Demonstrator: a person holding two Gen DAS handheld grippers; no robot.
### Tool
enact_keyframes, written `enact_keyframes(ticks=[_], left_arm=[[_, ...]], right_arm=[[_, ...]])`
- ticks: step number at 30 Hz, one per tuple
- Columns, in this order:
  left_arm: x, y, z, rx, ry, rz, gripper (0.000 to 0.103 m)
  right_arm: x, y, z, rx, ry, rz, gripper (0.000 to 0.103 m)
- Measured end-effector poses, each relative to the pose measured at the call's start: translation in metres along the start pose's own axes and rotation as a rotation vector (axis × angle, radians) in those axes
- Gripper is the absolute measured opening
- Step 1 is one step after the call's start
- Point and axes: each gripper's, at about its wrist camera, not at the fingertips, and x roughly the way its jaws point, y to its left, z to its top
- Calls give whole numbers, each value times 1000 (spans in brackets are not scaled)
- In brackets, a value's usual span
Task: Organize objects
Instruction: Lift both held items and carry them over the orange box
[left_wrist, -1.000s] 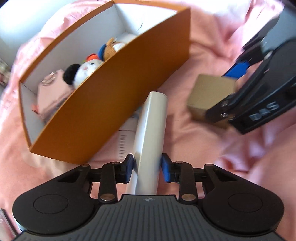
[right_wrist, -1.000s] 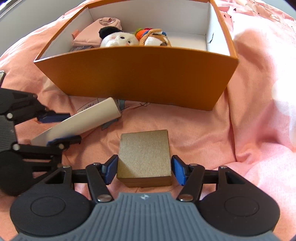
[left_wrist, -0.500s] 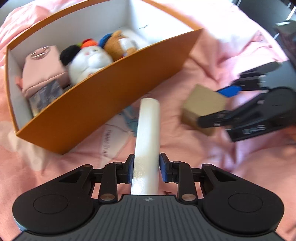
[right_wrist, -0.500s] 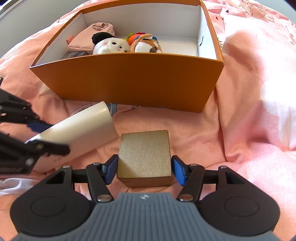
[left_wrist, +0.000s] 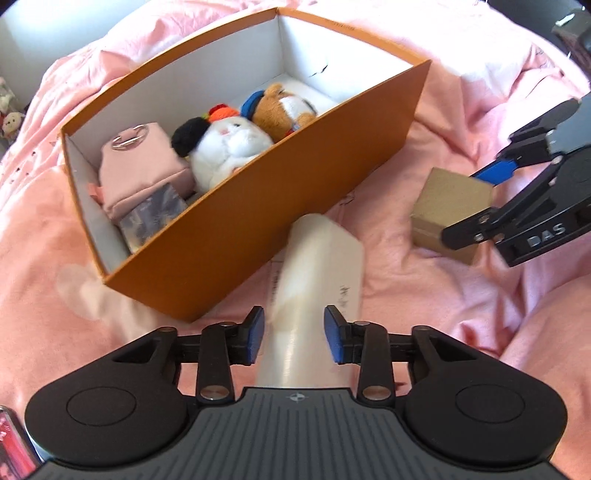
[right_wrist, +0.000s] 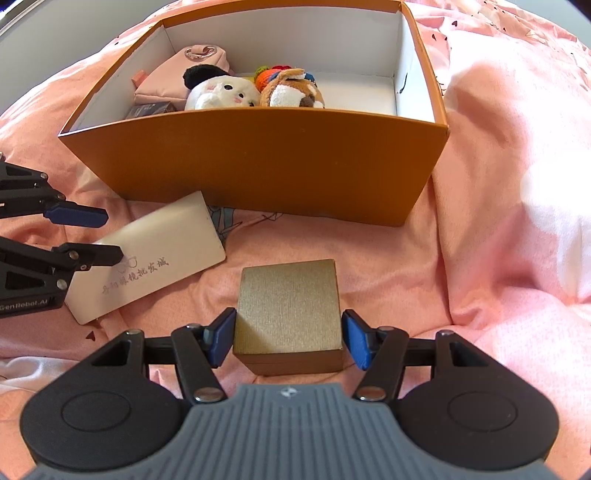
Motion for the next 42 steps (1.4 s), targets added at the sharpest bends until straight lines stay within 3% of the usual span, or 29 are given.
enact_keyframes(ticks=[2, 4, 9, 12, 15, 19, 21, 27, 35, 42], left_arm=[[1, -3, 1, -11, -7, -15, 55], [5, -11, 3, 0, -12, 16, 60], [25, -55, 2, 219, 28, 244, 72], [38, -76, -3, 314, 53, 294, 78], [49, -86, -7, 372, 74, 360, 80], [57, -81, -6, 356, 95, 379, 76], [57, -77, -5, 337, 97, 359, 71], [51, -68, -3, 305, 88, 326, 70], [1, -34, 13, 61, 6, 137, 69], [-49, -24, 28, -122, -90, -19, 69]], right_arm=[[0, 0, 0, 0, 0, 1, 63], [0, 0, 0, 0, 0, 1, 63], [0, 0, 0, 6, 1, 7, 63], [0, 0, 1, 4, 4, 15, 64], [0, 0, 4, -19, 6, 16, 63], [0, 0, 11, -56, 3, 17, 64], [1, 0, 14, -71, 9, 20, 65], [6, -1, 15, -83, 46, 41, 63], [-8, -10, 12, -36, 25, 55, 62], [-45, -11, 14, -32, -73, 63, 62]])
